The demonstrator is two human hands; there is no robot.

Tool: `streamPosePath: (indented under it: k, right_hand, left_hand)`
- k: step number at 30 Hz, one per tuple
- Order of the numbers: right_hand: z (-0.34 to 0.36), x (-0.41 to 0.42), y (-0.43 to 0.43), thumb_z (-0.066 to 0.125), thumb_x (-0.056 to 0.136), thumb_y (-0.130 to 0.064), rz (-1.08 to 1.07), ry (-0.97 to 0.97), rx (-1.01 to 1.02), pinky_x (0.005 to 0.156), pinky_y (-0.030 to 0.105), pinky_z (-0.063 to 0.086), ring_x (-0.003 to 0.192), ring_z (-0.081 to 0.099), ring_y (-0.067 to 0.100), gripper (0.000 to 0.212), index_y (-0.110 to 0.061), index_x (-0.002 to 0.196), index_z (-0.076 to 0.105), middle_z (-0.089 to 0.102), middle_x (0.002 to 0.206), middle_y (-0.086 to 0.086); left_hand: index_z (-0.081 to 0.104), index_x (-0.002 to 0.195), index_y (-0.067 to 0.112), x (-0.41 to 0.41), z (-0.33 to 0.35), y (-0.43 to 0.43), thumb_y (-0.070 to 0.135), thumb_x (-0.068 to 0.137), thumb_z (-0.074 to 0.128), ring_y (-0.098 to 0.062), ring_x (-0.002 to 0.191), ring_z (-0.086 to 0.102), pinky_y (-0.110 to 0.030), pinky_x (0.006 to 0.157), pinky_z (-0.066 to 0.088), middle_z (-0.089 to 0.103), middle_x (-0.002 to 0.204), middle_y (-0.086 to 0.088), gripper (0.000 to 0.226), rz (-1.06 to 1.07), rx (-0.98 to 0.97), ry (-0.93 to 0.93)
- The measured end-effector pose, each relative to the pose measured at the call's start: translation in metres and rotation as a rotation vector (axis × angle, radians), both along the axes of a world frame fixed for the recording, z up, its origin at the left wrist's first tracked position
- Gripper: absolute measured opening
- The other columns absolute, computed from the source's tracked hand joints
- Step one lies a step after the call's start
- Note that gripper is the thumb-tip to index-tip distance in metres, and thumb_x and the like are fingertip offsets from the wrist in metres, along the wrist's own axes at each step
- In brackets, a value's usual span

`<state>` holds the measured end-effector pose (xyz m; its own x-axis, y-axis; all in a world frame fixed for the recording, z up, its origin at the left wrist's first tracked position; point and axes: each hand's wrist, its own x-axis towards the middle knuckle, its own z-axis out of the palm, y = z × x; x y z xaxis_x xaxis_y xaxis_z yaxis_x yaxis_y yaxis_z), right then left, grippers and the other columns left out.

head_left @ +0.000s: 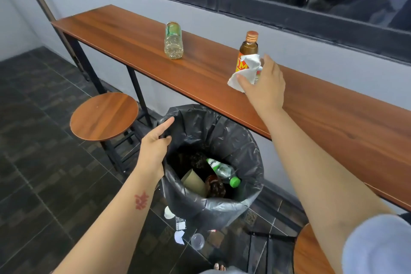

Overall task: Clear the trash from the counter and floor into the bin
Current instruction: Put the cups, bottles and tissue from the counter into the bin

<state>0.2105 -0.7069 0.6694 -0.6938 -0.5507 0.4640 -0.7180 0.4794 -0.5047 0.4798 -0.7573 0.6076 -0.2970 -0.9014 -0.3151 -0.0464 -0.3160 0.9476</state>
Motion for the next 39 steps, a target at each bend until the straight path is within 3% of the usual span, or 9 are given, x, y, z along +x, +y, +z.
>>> streamPosePath:
  k: [6, 12, 15, 21, 28, 33, 39]
  right_hand:
    - [-0.009, -0.025, -0.023, 0.061, 0.071, -0.076, -0.035, -0.124, 0.059, 0.117, 0.046, 0.02, 0.144, 0.026, 0.027, 0.109, -0.017, 0.152, 0.019, 0.029, 0.156, 0.008]
    - [-0.014, -0.043, -0.034, 0.059, 0.073, -0.074, 0.004, -0.203, 0.048, 0.114, 0.052, 0.023, 0.139, 0.035, 0.028, 0.095, -0.022, 0.147, 0.029, 0.039, 0.15, 0.004]
    - [-0.017, -0.046, -0.037, 0.055, 0.073, -0.076, 0.0, -0.18, 0.163, 0.111, 0.053, 0.028, 0.134, 0.042, 0.028, 0.085, -0.023, 0.138, 0.04, 0.049, 0.142, 0.003]
    - [-0.022, -0.046, -0.042, 0.049, 0.073, -0.079, 0.026, -0.213, 0.217, 0.114, 0.054, 0.018, 0.139, 0.035, 0.032, 0.083, -0.029, 0.138, 0.038, 0.05, 0.142, 0.002]
    - [-0.022, -0.045, -0.033, 0.053, 0.074, -0.075, 0.08, -0.211, 0.165, 0.109, 0.05, 0.031, 0.124, 0.052, 0.027, 0.079, -0.025, 0.135, 0.04, 0.06, 0.127, 0.002]
    - [-0.024, -0.029, -0.021, 0.056, 0.079, -0.068, 0.146, -0.2, 0.152, 0.107, 0.047, 0.032, 0.121, 0.055, 0.026, 0.069, -0.024, 0.13, 0.042, 0.062, 0.124, 0.001]
    - [-0.023, 0.008, 0.002, 0.06, 0.079, -0.065, 0.235, -0.23, 0.111, 0.101, 0.046, 0.043, 0.111, 0.061, 0.027, 0.062, -0.025, 0.124, 0.044, 0.066, 0.116, -0.001]
  left_hand:
    - [0.071, 0.116, 0.038, -0.009, -0.003, -0.008, -0.008, 0.096, 0.046, -0.023, 0.136, 0.041, -0.053, 0.114, 0.029, 0.053, 0.141, 0.007, 0.056, 0.027, -0.013, -0.033]
    - [0.07, 0.115, 0.041, -0.016, -0.005, -0.011, -0.007, 0.096, 0.046, -0.024, 0.137, 0.039, -0.052, 0.114, 0.027, 0.052, 0.142, 0.008, 0.057, 0.034, -0.005, -0.049]
    - [0.07, 0.115, 0.041, -0.018, -0.006, -0.009, -0.007, 0.096, 0.047, -0.023, 0.138, 0.037, -0.052, 0.115, 0.026, 0.051, 0.143, 0.008, 0.057, 0.039, -0.011, -0.055]
    - [0.07, 0.116, 0.041, -0.018, -0.008, -0.006, -0.008, 0.095, 0.047, -0.022, 0.137, 0.039, -0.051, 0.114, 0.029, 0.052, 0.143, 0.008, 0.058, 0.035, -0.019, -0.035]
    - [0.07, 0.115, 0.041, -0.02, -0.006, -0.005, -0.009, 0.095, 0.046, -0.021, 0.138, 0.037, -0.049, 0.114, 0.028, 0.052, 0.142, 0.01, 0.059, 0.053, -0.007, -0.05]
    - [0.071, 0.115, 0.039, -0.018, -0.003, -0.005, -0.009, 0.095, 0.046, -0.025, 0.137, 0.038, -0.054, 0.113, 0.029, 0.053, 0.142, 0.009, 0.057, 0.07, 0.007, -0.045]
    - [0.071, 0.116, 0.035, -0.011, 0.001, -0.003, -0.009, 0.095, 0.047, -0.025, 0.136, 0.04, -0.054, 0.113, 0.03, 0.054, 0.14, 0.008, 0.054, 0.068, 0.0, -0.016]
